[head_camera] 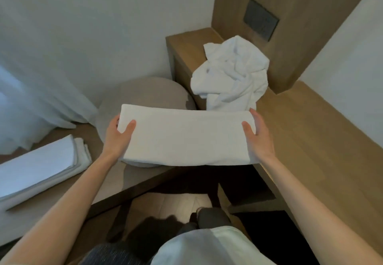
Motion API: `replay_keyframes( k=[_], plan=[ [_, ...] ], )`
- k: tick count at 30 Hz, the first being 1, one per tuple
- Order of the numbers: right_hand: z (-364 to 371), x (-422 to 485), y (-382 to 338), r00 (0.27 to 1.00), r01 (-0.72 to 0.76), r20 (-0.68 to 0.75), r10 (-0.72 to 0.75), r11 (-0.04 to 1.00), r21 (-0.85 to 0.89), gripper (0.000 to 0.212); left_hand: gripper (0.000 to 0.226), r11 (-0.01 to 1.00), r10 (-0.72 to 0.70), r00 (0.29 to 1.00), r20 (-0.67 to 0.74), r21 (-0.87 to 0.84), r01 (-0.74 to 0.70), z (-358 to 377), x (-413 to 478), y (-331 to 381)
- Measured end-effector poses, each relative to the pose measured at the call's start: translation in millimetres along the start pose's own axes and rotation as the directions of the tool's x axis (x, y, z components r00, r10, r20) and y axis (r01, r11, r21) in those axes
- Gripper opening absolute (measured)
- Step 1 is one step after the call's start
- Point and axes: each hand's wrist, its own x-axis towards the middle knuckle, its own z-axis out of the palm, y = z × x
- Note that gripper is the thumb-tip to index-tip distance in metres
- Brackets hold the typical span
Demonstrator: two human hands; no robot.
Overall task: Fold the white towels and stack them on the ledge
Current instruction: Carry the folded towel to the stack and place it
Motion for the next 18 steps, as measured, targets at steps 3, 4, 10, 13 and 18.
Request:
replay_keyframes(
  k=[3, 4, 10, 13, 18],
  plan=[
    [42, 19, -24, 0.993, 0.063, 0.099, -0.061, 0.998, -0.019, 0.047, 0.054, 0.996, -0.090, 0.991, -0.100, 0.000, 0.090, -34, 3, -26],
    [56, 26, -31, 0.988, 0.082, 0.130, -0.078, 0.996, -0.029, 0.047, 0.054, 0.993, -0.115, 0.984, -0.133, -0.003, 0.116, -44, 4, -35],
    [144, 69, -72, 0.923, 0.219, 0.331, -0.196, 0.975, -0.032, 0.050, 0.054, 0.951, -0.306, 0.911, -0.278, -0.121, 0.283, -89, 15, -78],
    [186, 93, -90, 0.864, 0.272, 0.445, -0.234, 0.962, -0.022, 0.049, 0.058, 0.927, -0.375, 0.863, -0.340, -0.153, 0.343, -106, 19, -93],
    [250, 112, -119, 0.767, 0.325, 0.568, -0.298, 0.944, 0.057, 0.049, 0.064, 0.866, -0.500, 0.756, -0.422, -0.258, 0.429, -133, 13, -109]
  ],
)
